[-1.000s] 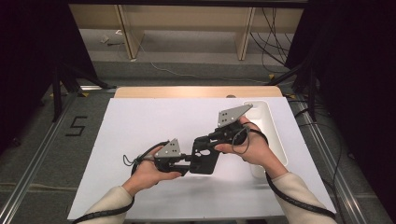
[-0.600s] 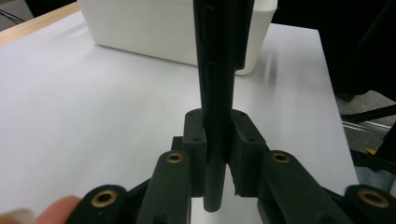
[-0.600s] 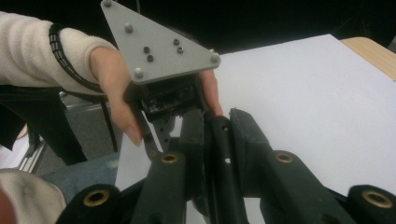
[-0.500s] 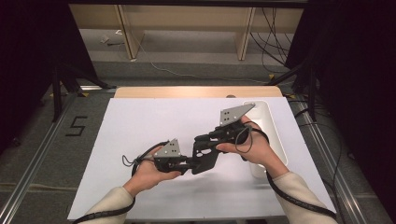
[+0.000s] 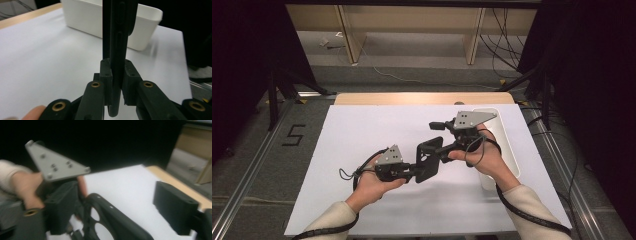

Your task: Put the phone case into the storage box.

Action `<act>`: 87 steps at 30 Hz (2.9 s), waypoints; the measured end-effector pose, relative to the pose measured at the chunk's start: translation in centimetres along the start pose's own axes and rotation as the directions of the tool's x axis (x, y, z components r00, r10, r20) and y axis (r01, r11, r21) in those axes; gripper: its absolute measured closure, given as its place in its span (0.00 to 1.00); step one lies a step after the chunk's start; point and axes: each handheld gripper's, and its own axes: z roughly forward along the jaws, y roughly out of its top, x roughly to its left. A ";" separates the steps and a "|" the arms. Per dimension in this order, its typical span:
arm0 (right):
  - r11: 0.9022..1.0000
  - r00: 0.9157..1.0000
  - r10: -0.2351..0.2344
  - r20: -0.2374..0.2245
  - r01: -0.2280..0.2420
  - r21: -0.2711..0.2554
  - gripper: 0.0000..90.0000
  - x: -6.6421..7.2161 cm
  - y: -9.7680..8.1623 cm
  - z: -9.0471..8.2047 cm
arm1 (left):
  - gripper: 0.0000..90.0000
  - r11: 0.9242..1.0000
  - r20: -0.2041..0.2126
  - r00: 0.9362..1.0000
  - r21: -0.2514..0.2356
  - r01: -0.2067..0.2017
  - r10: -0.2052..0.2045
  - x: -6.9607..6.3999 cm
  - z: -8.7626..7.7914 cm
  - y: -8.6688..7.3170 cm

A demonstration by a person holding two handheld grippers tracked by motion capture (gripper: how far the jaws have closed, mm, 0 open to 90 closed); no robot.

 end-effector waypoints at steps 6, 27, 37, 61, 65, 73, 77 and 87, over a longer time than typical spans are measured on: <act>0.990 0.987 0.093 0.129 -0.077 -0.120 0.08 -0.6 -0.7 -0.3 | 0.89 0.998 -0.156 0.986 -0.046 0.049 -0.056 0.4 -0.6 0.0; 0.989 0.969 0.101 0.227 -0.073 -0.131 0.00 1.2 -2.2 2.3 | 0.89 0.994 -0.291 0.954 -0.101 0.039 -0.067 -0.4 -0.3 0.1; 0.989 0.967 0.083 0.243 -0.051 -0.136 0.03 1.8 -2.4 3.0 | 0.89 0.994 -0.285 0.956 -0.098 0.045 -0.072 -0.9 0.2 0.3; 0.992 0.953 0.080 0.292 -0.048 -0.116 0.00 2.0 -2.9 3.9 | 0.89 0.996 -0.277 0.959 -0.086 0.035 -0.058 -1.2 0.7 0.4; 0.992 0.951 0.079 0.300 -0.047 -0.113 0.00 2.0 -3.0 4.0 | 0.89 0.996 -0.277 0.959 -0.086 0.034 -0.057 -1.3 0.7 0.4; 0.992 0.945 0.081 0.315 -0.045 -0.120 0.03 2.1 -3.1 4.2 | 0.89 0.995 -0.273 0.960 -0.091 0.039 -0.063 -1.4 0.9 0.4; 0.990 0.942 0.090 0.323 -0.050 -0.131 0.07 2.1 -3.1 4.1 | 0.89 0.996 -0.273 0.960 -0.086 0.036 -0.058 -1.4 0.9 0.4; 0.988 0.938 0.098 0.334 -0.052 -0.142 0.14 2.1 -3.1 4.0 | 0.89 0.995 -0.271 0.961 -0.088 0.039 -0.061 -1.3 0.9 0.3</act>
